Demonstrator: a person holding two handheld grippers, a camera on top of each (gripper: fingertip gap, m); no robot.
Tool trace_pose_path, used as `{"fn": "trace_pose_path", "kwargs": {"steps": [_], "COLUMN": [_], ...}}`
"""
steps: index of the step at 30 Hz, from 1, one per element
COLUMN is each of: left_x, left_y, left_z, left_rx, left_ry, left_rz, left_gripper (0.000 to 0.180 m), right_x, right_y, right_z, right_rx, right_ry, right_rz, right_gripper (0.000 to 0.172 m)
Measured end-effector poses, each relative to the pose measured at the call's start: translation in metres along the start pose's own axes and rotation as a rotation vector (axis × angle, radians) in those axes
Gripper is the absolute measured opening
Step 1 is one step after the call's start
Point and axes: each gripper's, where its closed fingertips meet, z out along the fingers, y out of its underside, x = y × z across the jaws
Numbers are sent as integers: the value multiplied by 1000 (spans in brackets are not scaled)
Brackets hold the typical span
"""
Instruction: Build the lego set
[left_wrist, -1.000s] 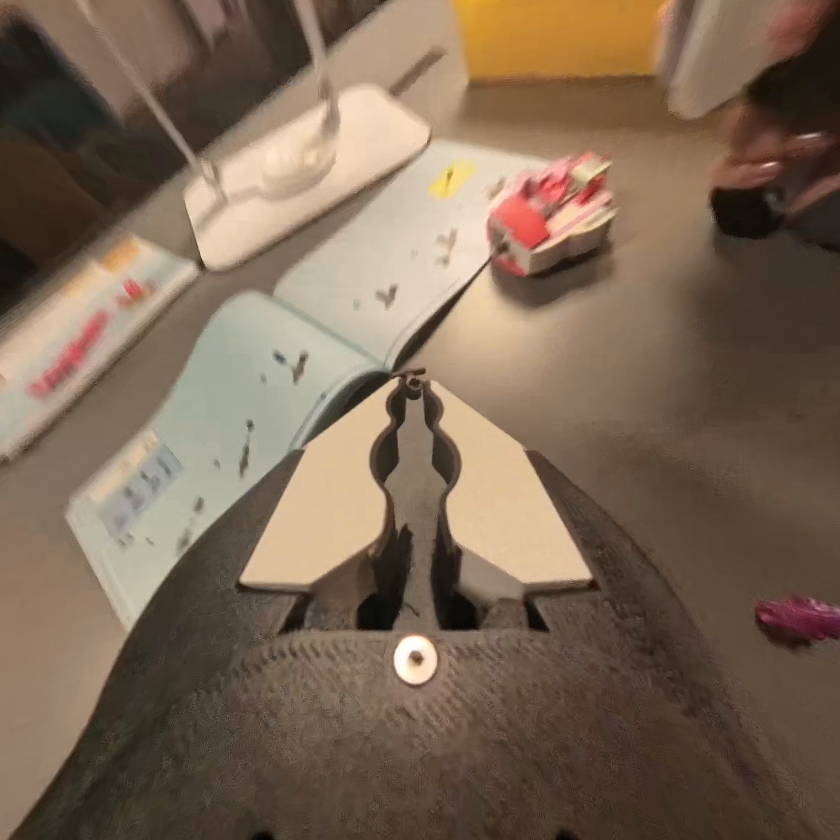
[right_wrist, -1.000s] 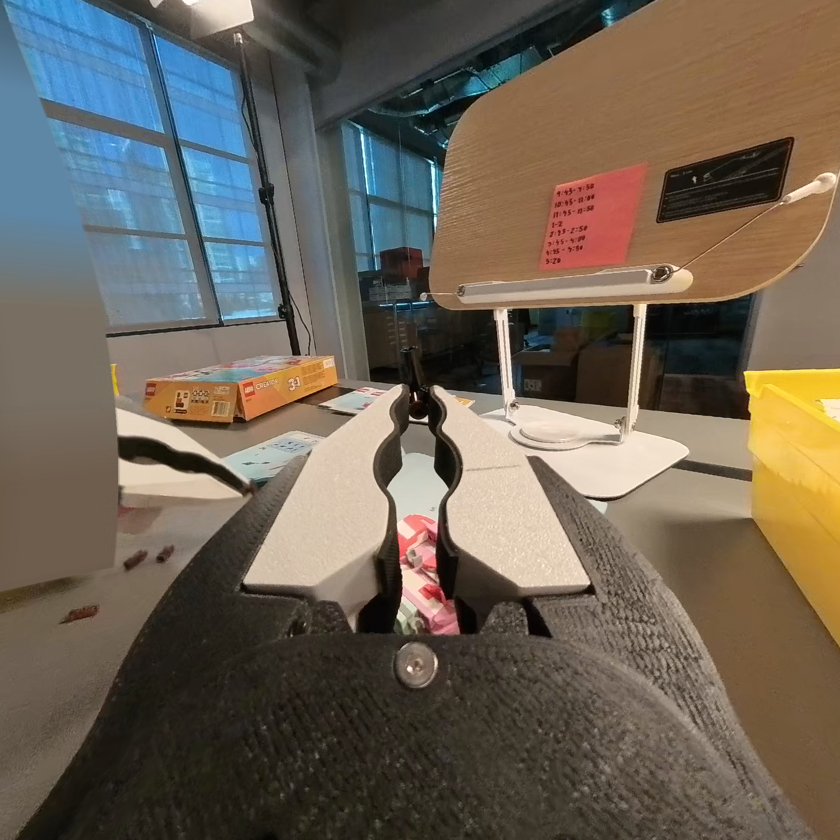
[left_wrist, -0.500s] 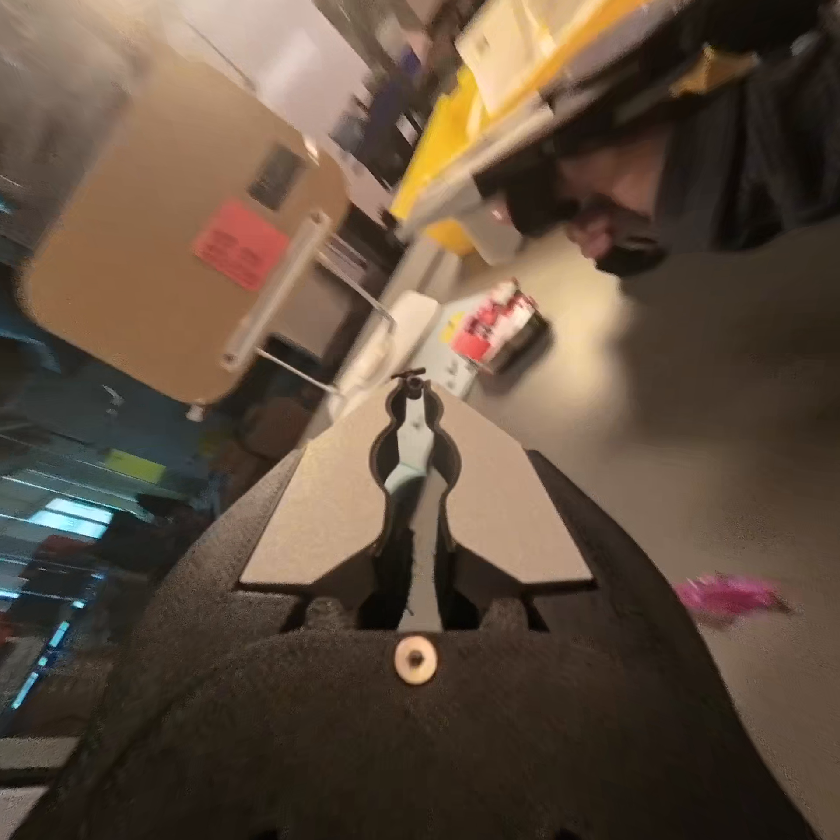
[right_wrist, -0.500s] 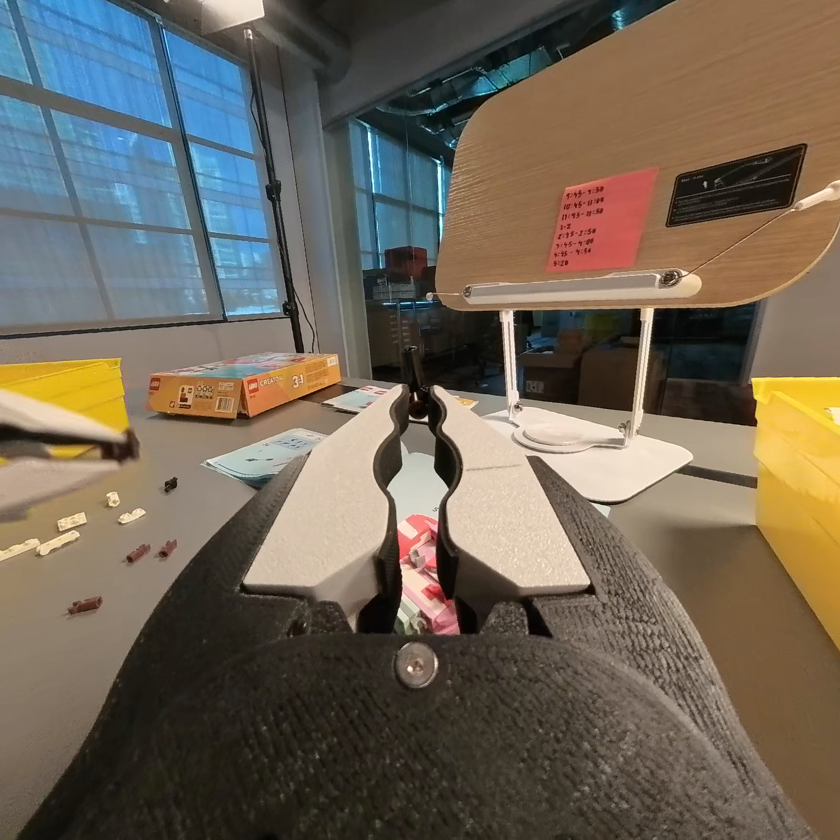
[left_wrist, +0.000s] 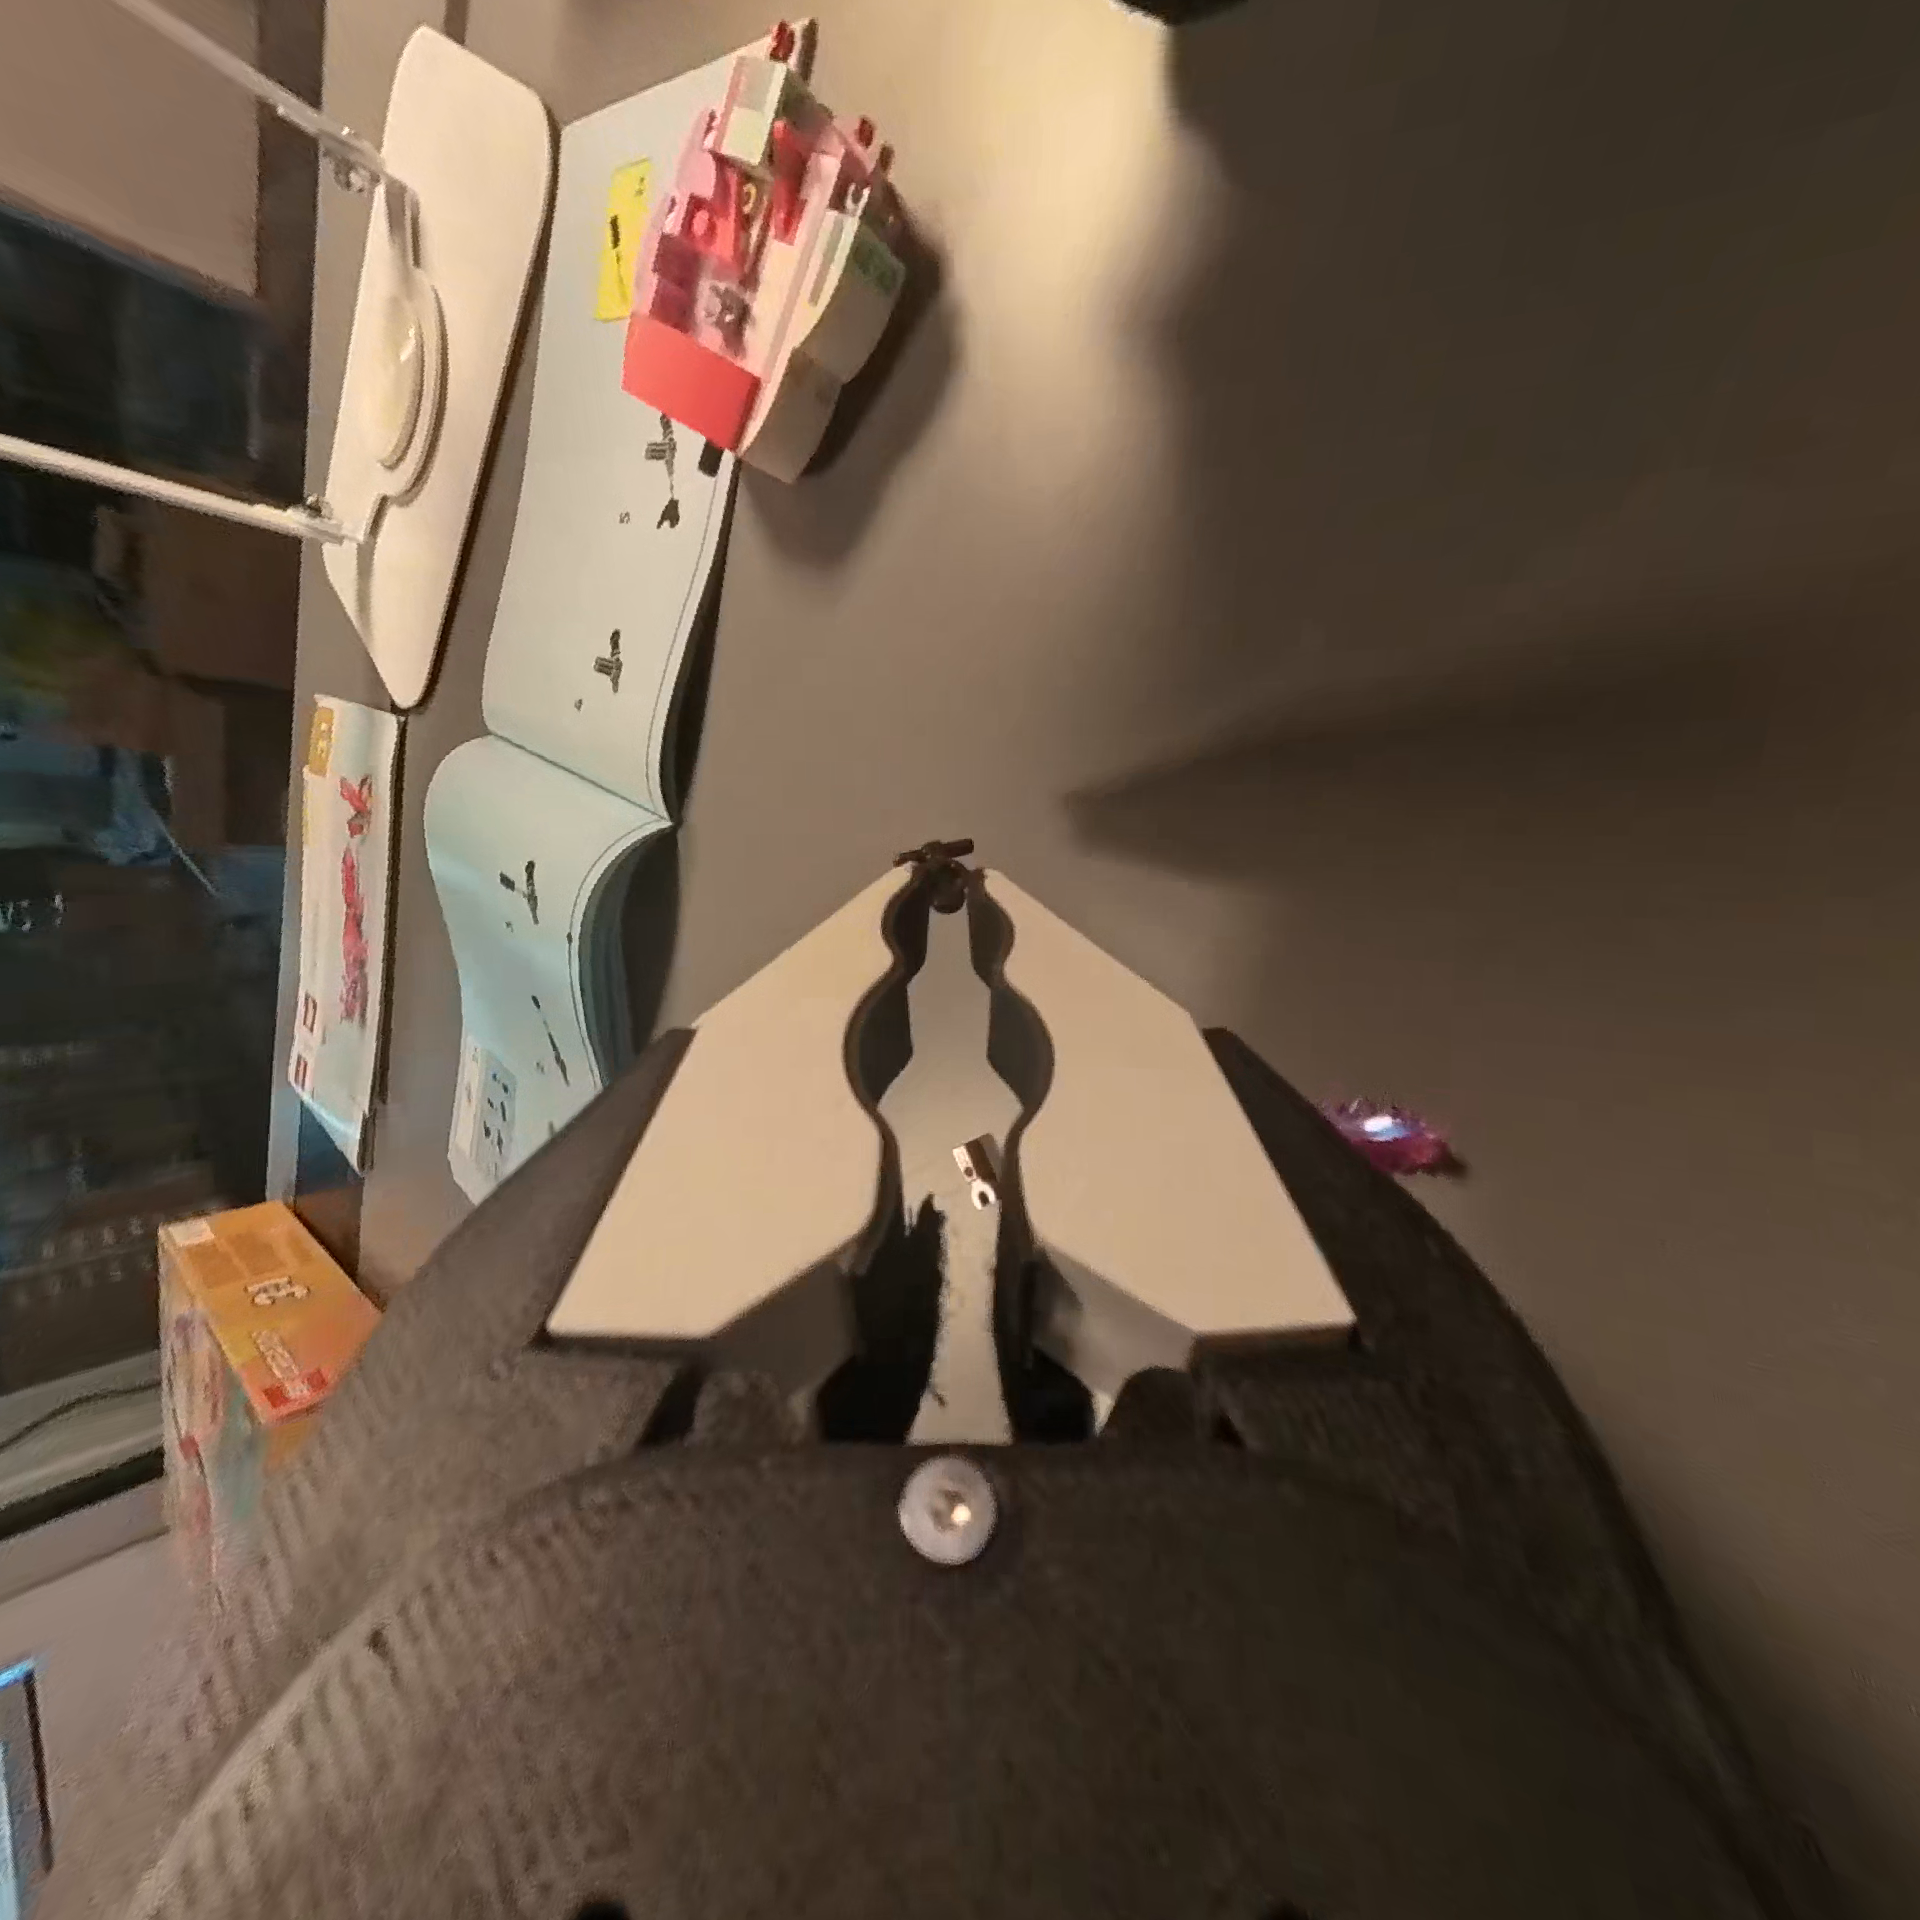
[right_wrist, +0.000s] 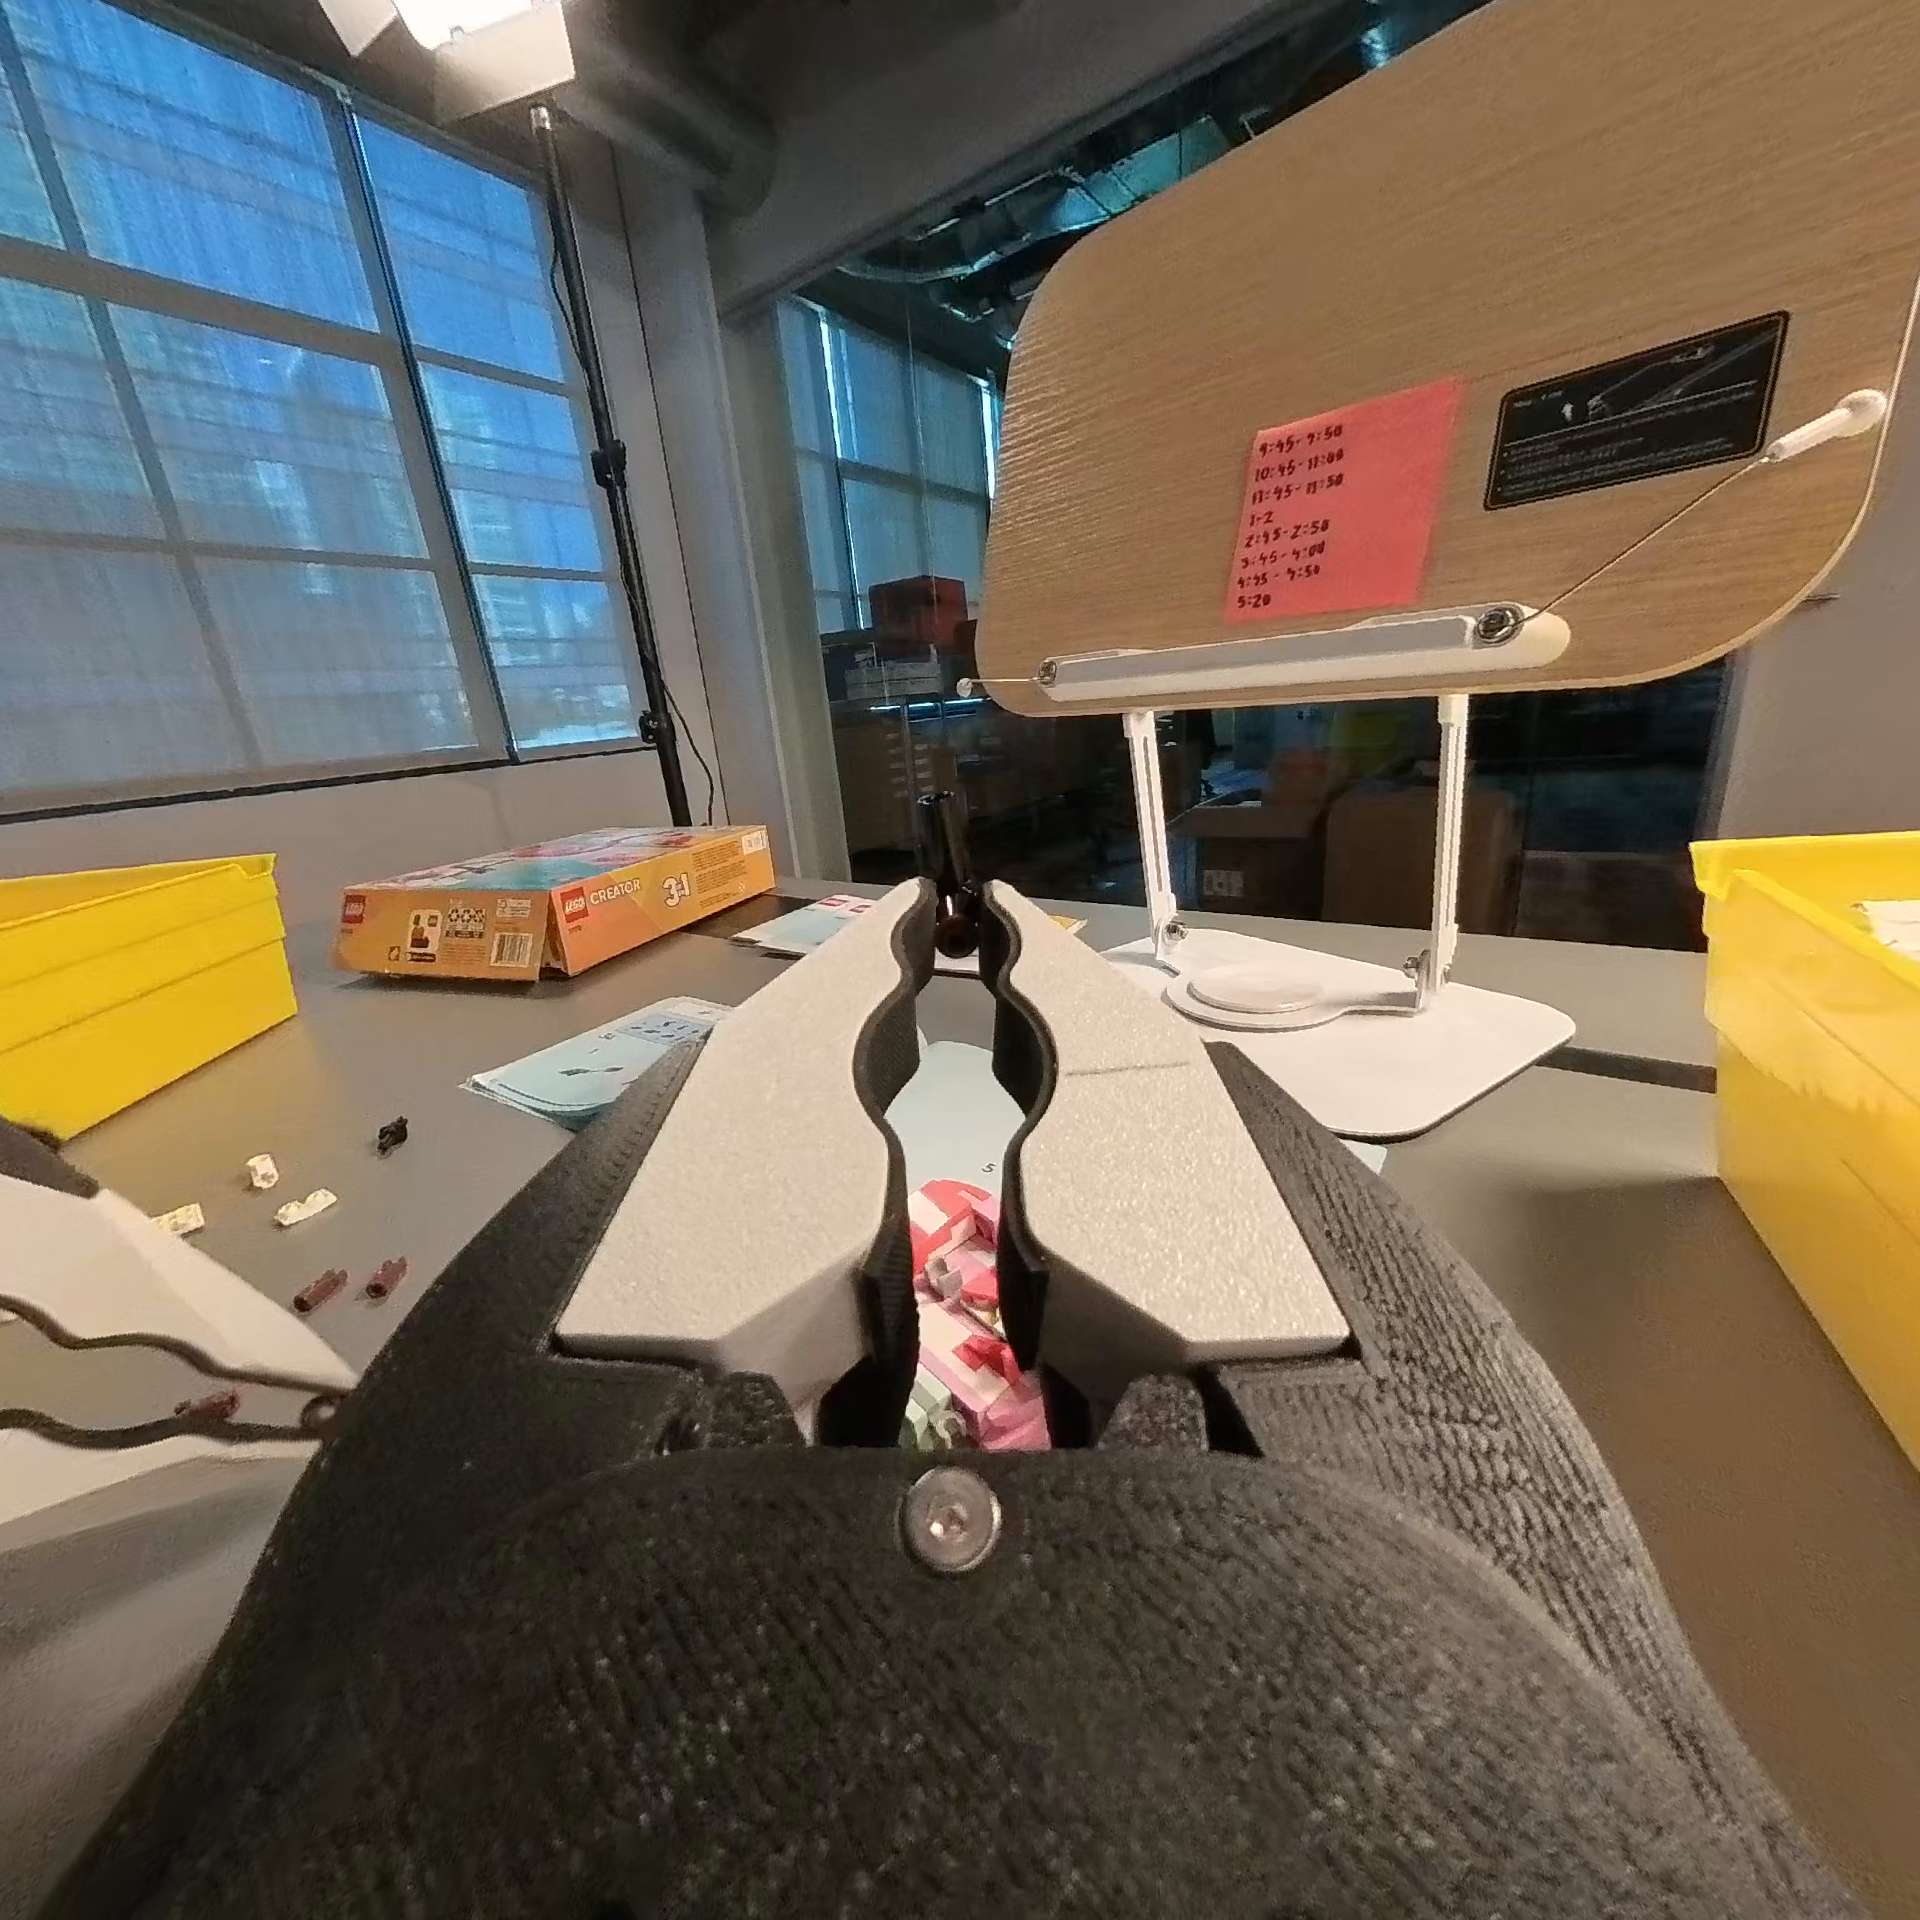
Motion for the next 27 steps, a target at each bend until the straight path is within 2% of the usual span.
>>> {"fn": "trace_pose_path", "kwargs": {"steps": [7,12,14,20,23,27], "left_x": [-14,-40,-44,-50,-41,-9], "left_y": [-1,-4,-2,-6,-10,-18], "left_z": [1,-11,-12,-4,7,20], "left_rx": [61,166,173,222,216,195], "left_ry": [-109,-291,-313,-199,-53,201], "left_rz": [-131,-199,-198,-303,-358,-441], "left_gripper": [7,7,7,6,7,7], "right_x": [-1,-2,-2,0,1,2], "right_y": [1,1,0,2,2,2], "right_z": [1,1,0,3,4,4], "right_rx": [-3,-3,-2,-7,-7,-5], "right_ry": [-4,-7,-7,-6,-4,0], "right_rz": [-3,-3,-3,-10,-9,-11], "right_gripper": [6,6,6,6,6,6]}}
